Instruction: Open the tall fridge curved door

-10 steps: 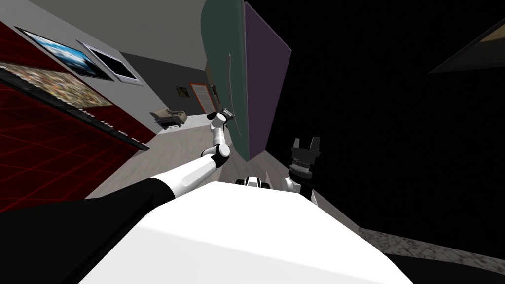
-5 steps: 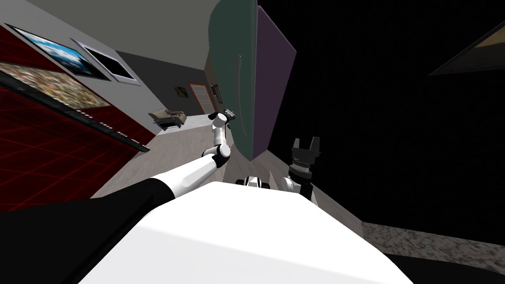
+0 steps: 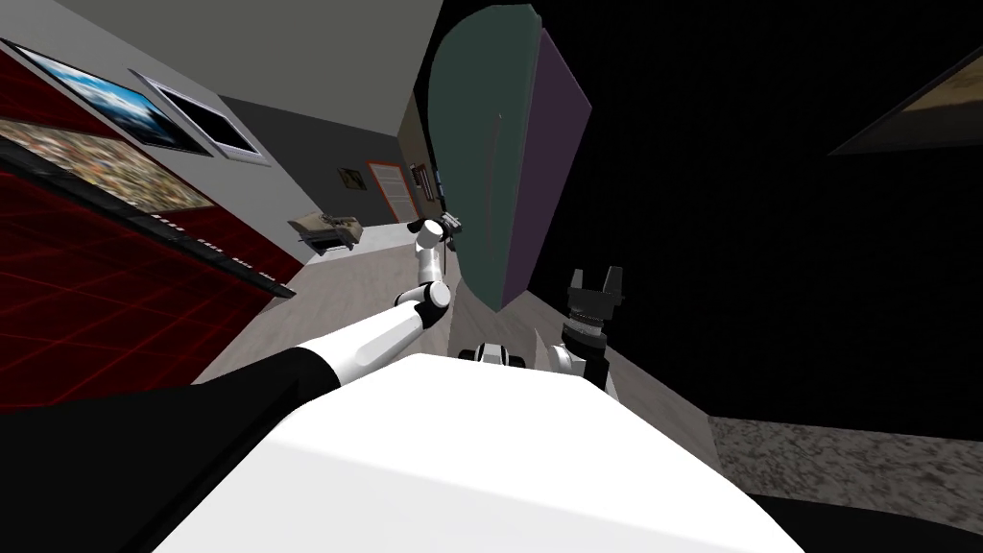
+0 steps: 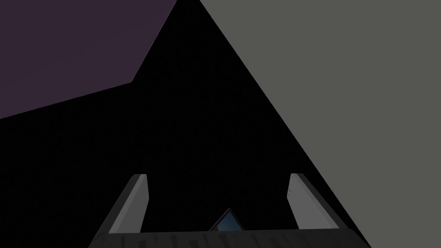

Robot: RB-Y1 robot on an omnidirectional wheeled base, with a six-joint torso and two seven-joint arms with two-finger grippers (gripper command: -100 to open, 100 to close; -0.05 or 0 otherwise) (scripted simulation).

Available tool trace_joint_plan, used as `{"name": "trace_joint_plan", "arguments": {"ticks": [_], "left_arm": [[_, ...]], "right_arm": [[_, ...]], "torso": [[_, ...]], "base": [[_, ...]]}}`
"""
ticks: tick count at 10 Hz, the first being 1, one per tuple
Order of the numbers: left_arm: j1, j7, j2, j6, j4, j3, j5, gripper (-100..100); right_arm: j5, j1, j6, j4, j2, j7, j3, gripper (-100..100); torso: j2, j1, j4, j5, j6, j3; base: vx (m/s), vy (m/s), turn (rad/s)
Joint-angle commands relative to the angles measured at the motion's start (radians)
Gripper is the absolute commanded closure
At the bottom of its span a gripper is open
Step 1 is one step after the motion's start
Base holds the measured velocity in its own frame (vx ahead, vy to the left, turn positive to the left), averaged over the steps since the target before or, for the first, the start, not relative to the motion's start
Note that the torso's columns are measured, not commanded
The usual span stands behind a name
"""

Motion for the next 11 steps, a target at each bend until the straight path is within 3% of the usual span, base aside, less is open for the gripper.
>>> {"name": "trace_joint_plan", "arguments": {"ticks": [1,4,6,7,8,10,11], "left_arm": [[-0.002,-0.02,-0.016,0.022,-0.005,-0.012,0.03,100],[-0.003,-0.034,-0.024,0.039,-0.01,-0.019,0.053,100],[-0.004,-0.06,-0.041,0.073,-0.02,-0.033,0.097,100],[-0.004,-0.06,-0.041,0.073,-0.02,-0.033,0.097,100],[-0.004,-0.074,-0.049,0.09,-0.025,-0.041,0.12,100],[-0.001,-0.072,-0.049,0.088,-0.029,-0.04,0.117,100],[-0.04,-0.037,-0.014,0.12,-0.018,-0.03,0.1,-100]], "right_arm": [[0.0,0.0,0.0,0.0,0.0,0.0,0.0,0],[0.0,0.0,0.0,0.0,0.0,0.0,0.0,0],[0.0,0.0,0.0,0.0,0.0,0.0,0.0,0],[0.0,0.0,0.0,0.0,0.0,0.0,0.0,0],[0.0,0.0,0.0,0.0,0.0,0.0,0.0,0],[0.0,0.0,0.0,0.0,0.0,0.0,0.0,0],[0.0,0.0,0.0,0.0,0.0,0.0,0.0,0]], "torso": [[0.0,-0.004,0.0,-0.001,0.0,0.0],[0.001,-0.001,0.0,0.0,0.0,0.001],[0.003,-0.001,0.001,0.0,0.0,0.002],[0.001,0.004,0.0,0.001,0.0,0.001],[0.001,0.003,0.0,0.001,-0.001,0.0],[0.0,-0.009,0.0,-0.002,0.0,0.0],[-0.003,-0.015,-0.001,-0.004,0.001,-0.001]], "base": [[-0.076,0.275,-0.039],[-0.089,0.272,-0.045],[-0.108,0.338,-0.073],[-0.112,0.397,-0.032],[-0.112,0.344,-0.057],[-0.069,0.168,-0.013],[0.047,-0.051,-0.019]]}}
